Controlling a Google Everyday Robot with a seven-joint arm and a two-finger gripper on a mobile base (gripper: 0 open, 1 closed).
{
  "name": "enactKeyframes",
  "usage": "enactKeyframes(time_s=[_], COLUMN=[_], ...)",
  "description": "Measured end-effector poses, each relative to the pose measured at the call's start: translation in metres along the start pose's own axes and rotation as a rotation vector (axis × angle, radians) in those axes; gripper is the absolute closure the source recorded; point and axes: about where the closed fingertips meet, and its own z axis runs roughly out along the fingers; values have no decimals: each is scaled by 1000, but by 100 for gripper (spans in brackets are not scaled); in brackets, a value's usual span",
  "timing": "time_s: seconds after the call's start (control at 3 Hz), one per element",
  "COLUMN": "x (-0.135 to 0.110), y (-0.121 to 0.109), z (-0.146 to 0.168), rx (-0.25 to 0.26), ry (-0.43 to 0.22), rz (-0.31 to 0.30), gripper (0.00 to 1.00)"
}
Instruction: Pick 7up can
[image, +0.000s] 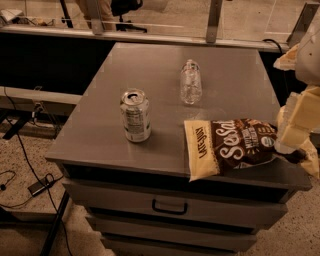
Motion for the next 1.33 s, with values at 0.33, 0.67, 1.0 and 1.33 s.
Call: enactKeyframes(time_s=[0.33,0.67,1.0,1.33], x=[0,-6,-49,-112], y=[0,0,2,11], z=[0,-3,-14,-17], rx=[0,6,4,-9], ry=[0,-11,-81,-160], rz=[0,-15,-104,-197], gripper=[0,0,0,0])
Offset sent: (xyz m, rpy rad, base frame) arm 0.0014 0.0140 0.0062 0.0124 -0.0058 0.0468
